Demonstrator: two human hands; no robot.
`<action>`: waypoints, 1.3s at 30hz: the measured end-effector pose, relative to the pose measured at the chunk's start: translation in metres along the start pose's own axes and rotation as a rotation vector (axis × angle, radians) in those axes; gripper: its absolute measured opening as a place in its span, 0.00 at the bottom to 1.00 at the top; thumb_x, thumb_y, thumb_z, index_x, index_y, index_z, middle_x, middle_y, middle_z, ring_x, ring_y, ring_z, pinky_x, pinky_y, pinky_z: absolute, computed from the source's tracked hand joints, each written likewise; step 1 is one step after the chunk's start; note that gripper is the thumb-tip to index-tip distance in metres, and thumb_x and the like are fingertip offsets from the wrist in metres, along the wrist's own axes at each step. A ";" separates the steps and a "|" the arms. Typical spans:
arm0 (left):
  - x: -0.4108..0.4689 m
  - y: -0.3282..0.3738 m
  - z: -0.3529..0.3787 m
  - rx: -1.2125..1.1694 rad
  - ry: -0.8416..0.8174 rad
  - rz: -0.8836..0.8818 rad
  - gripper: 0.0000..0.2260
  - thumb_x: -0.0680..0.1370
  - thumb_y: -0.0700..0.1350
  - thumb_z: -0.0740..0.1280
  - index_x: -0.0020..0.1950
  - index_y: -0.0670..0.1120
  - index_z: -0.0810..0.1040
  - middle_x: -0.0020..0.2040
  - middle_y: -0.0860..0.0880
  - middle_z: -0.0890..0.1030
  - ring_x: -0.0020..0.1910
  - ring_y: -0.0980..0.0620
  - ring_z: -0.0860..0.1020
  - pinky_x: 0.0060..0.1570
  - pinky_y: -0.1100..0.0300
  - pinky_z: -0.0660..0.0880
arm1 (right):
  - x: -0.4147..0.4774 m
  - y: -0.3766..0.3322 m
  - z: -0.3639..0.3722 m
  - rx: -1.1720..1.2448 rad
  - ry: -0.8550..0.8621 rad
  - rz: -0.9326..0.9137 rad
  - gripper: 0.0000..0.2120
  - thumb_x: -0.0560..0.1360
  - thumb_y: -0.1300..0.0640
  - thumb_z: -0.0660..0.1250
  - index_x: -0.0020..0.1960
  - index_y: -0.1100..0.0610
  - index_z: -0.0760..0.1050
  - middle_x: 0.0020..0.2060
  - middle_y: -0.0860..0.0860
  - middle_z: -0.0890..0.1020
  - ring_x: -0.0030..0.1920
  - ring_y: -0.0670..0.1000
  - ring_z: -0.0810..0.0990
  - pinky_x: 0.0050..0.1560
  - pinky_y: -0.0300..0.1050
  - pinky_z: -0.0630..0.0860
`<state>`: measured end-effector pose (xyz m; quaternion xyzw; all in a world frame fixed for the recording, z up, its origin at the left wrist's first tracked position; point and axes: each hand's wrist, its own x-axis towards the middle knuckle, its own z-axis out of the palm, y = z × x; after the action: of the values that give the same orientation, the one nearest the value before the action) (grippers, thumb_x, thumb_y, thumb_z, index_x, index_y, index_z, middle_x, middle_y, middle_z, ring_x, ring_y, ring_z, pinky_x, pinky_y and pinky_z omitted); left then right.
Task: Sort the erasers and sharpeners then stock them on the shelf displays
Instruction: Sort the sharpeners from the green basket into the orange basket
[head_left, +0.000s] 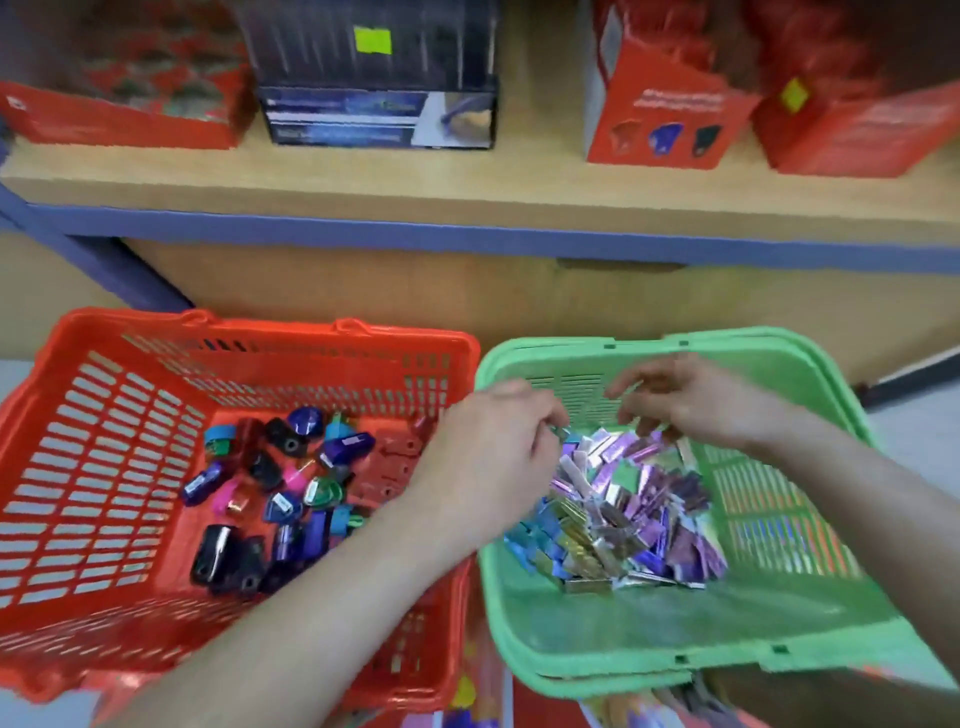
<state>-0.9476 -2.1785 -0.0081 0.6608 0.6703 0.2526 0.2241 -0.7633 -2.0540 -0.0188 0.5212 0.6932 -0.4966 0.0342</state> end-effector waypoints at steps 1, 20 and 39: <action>0.006 0.008 0.020 0.043 -0.102 -0.025 0.12 0.75 0.42 0.60 0.53 0.47 0.81 0.50 0.48 0.81 0.50 0.48 0.78 0.51 0.55 0.74 | 0.005 0.028 0.000 -0.025 0.004 0.065 0.08 0.79 0.64 0.64 0.54 0.56 0.78 0.43 0.55 0.84 0.38 0.53 0.80 0.35 0.42 0.76; 0.056 -0.077 0.222 -0.047 -0.352 -0.843 0.43 0.70 0.36 0.68 0.73 0.67 0.50 0.70 0.48 0.69 0.61 0.40 0.73 0.55 0.43 0.77 | 0.037 0.222 0.075 0.241 0.023 0.552 0.50 0.64 0.53 0.79 0.76 0.40 0.53 0.69 0.63 0.62 0.58 0.64 0.76 0.61 0.54 0.76; 0.052 -0.043 0.217 0.145 -0.737 -0.555 0.13 0.80 0.45 0.62 0.64 0.44 0.72 0.53 0.45 0.80 0.46 0.47 0.80 0.51 0.50 0.78 | 0.029 0.221 0.072 0.652 0.200 0.577 0.08 0.76 0.65 0.69 0.54 0.61 0.77 0.38 0.58 0.84 0.33 0.54 0.80 0.32 0.45 0.77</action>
<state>-0.8451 -2.1170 -0.2009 0.5162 0.7133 -0.1159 0.4596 -0.6435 -2.0942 -0.2160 0.7223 0.3265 -0.6065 -0.0620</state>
